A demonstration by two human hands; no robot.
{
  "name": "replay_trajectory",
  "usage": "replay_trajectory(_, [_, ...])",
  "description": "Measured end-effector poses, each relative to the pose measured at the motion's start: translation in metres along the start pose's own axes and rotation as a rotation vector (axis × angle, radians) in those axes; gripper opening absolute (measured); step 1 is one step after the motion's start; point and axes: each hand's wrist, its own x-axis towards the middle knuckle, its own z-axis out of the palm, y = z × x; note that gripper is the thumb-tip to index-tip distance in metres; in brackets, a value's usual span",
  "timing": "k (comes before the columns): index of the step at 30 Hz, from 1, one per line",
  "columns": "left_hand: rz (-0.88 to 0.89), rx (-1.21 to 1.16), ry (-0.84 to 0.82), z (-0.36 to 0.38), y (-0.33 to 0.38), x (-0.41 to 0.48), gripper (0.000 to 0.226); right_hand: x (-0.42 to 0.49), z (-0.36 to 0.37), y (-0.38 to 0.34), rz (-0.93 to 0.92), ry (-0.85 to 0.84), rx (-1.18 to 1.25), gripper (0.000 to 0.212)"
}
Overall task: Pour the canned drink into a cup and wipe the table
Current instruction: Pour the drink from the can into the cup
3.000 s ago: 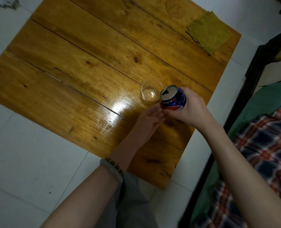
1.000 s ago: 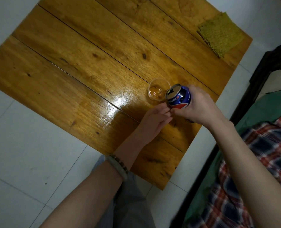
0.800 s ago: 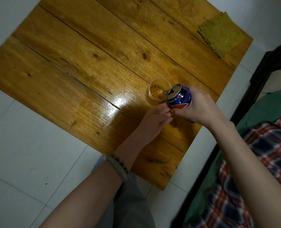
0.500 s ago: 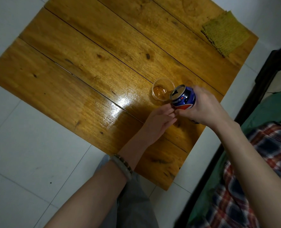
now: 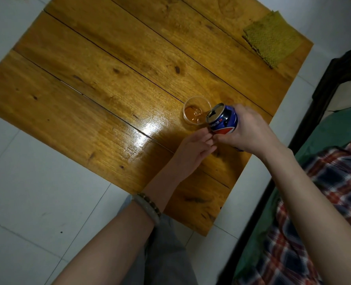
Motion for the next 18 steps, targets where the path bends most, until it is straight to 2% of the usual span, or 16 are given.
replay_trajectory(18, [0.005,-0.065,-0.006,0.0044,0.0028,-0.0028,0.036,0.0006,0.0002,0.001,-0.007,0.019,-0.015,0.07])
